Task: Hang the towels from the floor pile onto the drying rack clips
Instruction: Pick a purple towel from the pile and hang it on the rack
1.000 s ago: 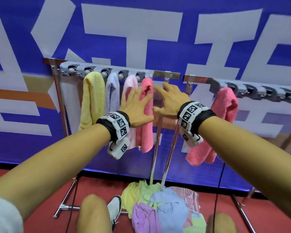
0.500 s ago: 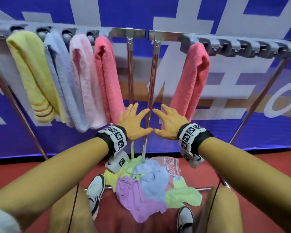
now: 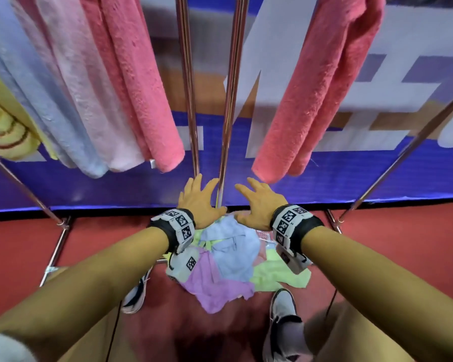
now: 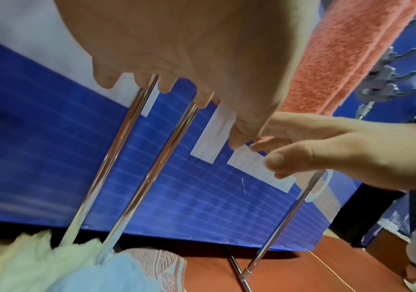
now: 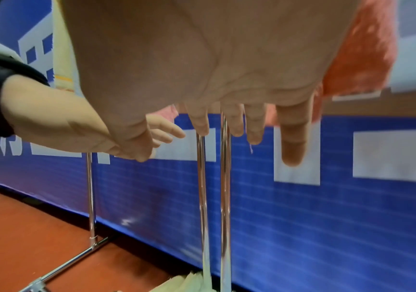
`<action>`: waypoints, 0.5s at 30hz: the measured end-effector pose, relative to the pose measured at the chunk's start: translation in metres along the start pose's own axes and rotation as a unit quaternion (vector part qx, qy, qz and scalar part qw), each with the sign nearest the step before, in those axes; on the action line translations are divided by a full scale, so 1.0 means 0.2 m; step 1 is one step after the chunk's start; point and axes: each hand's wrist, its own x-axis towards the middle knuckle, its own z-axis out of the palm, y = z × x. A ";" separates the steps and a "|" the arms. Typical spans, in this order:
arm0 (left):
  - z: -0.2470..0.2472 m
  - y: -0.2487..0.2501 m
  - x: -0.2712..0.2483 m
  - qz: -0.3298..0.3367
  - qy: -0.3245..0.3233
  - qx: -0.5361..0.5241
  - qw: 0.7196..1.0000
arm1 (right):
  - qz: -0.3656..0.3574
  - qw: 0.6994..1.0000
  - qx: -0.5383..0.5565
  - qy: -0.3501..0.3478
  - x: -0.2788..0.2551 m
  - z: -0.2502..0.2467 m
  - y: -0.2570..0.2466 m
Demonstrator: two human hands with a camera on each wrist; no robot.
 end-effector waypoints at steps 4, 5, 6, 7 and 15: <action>0.14 -0.09 0.04 -0.038 0.004 -0.100 0.994 | -0.016 0.998 0.021 -0.051 0.06 0.23 -0.01; 0.18 -0.13 0.06 -0.048 0.008 -0.121 0.991 | -0.022 0.997 0.029 -0.067 0.09 0.30 -0.02; 0.21 -0.15 0.07 -0.053 0.014 -0.141 0.988 | -0.026 0.996 0.038 -0.081 0.11 0.36 -0.02; 0.23 -0.19 0.08 -0.064 0.016 -0.162 0.985 | -0.028 0.994 0.044 -0.101 0.15 0.42 -0.03; 0.36 -0.51 0.20 -0.168 0.054 -0.264 0.948 | -0.031 0.979 0.064 -0.190 0.42 0.77 -0.10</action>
